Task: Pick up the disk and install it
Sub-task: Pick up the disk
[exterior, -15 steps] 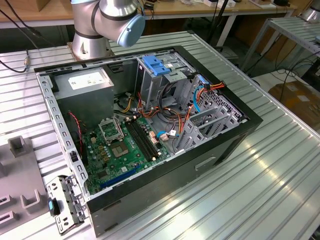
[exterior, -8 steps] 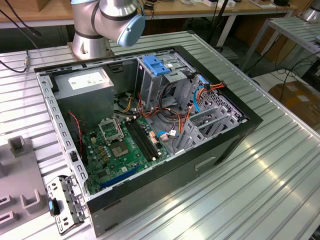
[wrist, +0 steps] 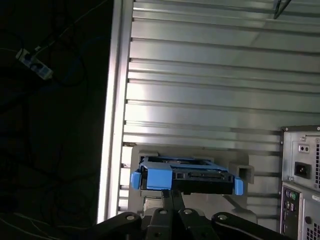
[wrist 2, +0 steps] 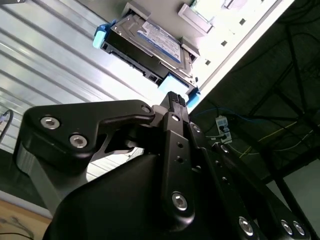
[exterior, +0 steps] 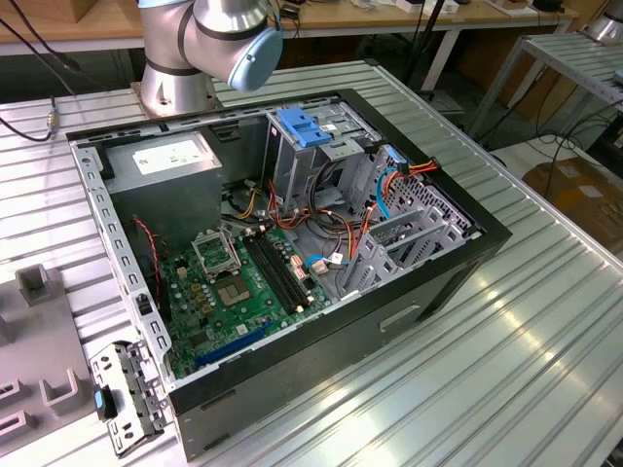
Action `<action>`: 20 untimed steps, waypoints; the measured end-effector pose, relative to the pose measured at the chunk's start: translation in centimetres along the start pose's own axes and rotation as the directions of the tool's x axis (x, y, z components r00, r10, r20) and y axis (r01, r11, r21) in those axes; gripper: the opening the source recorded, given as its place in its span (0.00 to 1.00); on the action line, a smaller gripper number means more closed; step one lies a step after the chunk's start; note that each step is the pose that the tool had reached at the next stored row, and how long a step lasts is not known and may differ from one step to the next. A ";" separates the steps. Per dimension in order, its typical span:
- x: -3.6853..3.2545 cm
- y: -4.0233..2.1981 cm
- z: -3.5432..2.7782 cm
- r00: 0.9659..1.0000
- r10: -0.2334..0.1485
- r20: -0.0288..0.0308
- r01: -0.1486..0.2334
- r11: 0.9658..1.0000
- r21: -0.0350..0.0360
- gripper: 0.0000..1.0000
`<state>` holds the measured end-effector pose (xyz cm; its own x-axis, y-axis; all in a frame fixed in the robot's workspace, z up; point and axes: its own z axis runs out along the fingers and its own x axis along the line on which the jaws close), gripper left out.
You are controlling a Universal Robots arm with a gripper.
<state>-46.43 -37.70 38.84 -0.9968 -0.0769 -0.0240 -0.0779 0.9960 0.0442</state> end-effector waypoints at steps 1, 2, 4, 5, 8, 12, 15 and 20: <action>0.00 0.00 0.00 1.000 -0.017 -0.001 0.017 1.000 0.000 0.11; 0.00 0.00 0.00 1.000 -0.029 -0.001 0.029 1.000 -0.001 0.11; 0.00 0.00 0.00 0.999 -0.052 -0.002 0.052 0.999 -0.001 0.11; 0.00 0.00 0.00 0.998 -0.065 -0.003 0.065 0.998 -0.002 0.11; 0.00 0.00 0.00 0.997 -0.074 -0.003 0.074 0.997 -0.002 0.11; 0.00 0.00 0.00 0.997 -0.075 -0.003 0.075 0.997 -0.002 0.11; 0.00 0.00 0.00 0.995 -0.099 -0.004 0.099 0.995 -0.003 0.11; 0.00 0.00 0.00 0.973 -0.229 -0.010 0.228 0.974 -0.007 0.11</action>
<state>-46.43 -37.70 38.84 -0.9527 -0.3029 -0.0239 -0.3037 0.9518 0.0442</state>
